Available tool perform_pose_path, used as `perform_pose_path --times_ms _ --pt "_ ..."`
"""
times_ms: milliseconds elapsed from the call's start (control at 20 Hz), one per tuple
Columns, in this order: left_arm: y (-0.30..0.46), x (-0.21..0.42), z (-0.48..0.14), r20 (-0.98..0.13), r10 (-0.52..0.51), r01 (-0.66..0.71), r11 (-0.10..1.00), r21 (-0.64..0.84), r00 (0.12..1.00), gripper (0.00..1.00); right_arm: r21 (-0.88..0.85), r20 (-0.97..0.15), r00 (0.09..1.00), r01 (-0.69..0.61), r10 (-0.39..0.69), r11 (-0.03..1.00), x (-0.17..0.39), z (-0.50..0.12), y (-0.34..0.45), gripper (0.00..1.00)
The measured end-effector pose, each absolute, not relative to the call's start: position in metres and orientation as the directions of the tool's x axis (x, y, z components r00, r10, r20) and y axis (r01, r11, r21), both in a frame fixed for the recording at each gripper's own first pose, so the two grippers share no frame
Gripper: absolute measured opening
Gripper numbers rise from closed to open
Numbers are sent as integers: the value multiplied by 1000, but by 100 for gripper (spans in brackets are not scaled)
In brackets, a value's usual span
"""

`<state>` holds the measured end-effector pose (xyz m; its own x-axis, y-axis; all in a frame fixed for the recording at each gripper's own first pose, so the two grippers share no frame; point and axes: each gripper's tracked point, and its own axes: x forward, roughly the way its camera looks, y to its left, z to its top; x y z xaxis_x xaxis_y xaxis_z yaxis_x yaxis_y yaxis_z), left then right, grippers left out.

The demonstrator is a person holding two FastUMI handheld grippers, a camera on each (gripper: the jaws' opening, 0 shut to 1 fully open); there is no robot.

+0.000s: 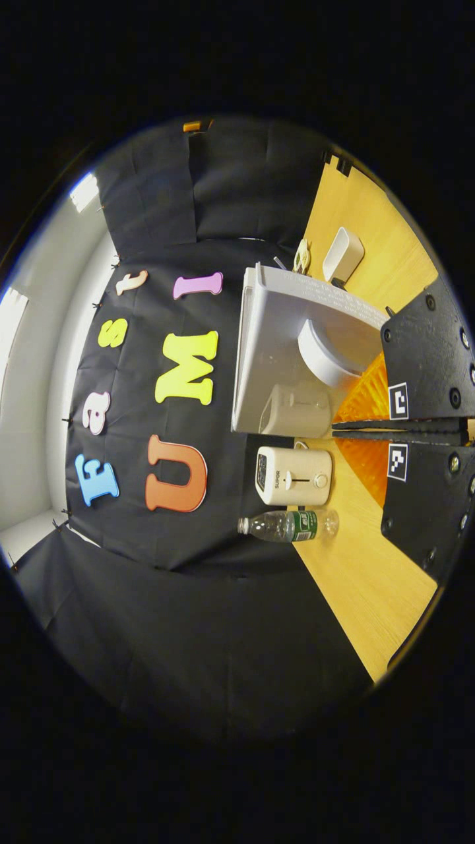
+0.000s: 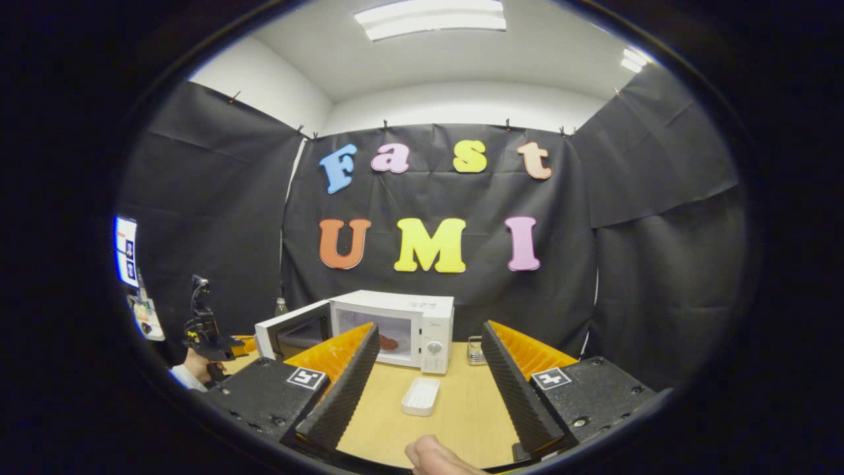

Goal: Open the microwave oven with the left hand, put the food in, and close the microwave oven.

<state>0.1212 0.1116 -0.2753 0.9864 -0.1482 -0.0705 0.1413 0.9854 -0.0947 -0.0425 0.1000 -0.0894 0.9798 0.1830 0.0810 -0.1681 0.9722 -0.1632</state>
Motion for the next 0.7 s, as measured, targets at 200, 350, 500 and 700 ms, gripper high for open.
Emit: perform_pose_path --times_ms 200,350,500,700 --pt "66 137 -275 -71 -185 181 982 -57 980 0 -153 85 982 -154 169 976 -45 -91 81 98" --pt "25 151 -278 -81 -230 226 972 -60 970 0 -142 86 983 -146 159 979 -44 -92 66 98" --pt "-12 171 -275 -75 -262 257 964 -65 962 0 -134 95 984 -135 149 982 -43 -93 50 98" --pt "-62 209 -274 -94 -306 296 949 -111 947 0 -129 89 986 -132 144 983 -38 -100 31 98"
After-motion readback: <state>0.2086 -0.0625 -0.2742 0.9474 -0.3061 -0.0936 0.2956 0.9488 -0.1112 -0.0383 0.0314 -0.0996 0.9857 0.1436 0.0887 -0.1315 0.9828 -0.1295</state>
